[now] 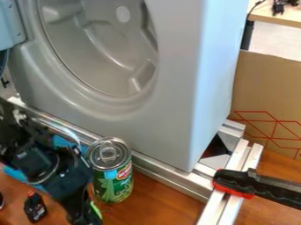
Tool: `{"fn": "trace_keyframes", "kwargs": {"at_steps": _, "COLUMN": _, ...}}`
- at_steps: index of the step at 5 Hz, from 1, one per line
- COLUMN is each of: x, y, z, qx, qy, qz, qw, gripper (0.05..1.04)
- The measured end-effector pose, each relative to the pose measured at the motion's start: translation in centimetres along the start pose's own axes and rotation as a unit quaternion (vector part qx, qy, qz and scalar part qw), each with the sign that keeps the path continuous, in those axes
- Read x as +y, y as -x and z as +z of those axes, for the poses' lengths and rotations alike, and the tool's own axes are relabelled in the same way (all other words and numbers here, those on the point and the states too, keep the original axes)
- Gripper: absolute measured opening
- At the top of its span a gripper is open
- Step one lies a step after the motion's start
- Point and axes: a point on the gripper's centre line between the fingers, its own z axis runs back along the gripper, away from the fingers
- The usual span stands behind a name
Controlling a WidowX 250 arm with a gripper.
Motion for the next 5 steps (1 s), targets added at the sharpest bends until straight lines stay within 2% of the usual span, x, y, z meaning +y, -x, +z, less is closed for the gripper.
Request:
{"fn": "trace_keyframes", "kwargs": {"at_steps": 1, "x": 0.8, "y": 1.7, "z": -1.6, "qx": -0.003, "qy": 0.003, "qz": -0.013, "qw": 0.9999, "gripper": 0.660}}
{"fn": "trace_keyframes", "kwargs": {"at_steps": 4, "x": 1.8, "y": 1.9, "z": -2.1, "qx": 0.002, "qy": -0.002, "qz": -0.017, "qw": 0.9999, "gripper": 0.659}}
{"fn": "trace_keyframes", "kwargs": {"at_steps": 5, "x": 2.0, "y": 2.7, "z": -1.4, "qx": 0.024, "qy": -0.019, "qz": -0.002, "qw": 0.9995, "gripper": 0.733}}
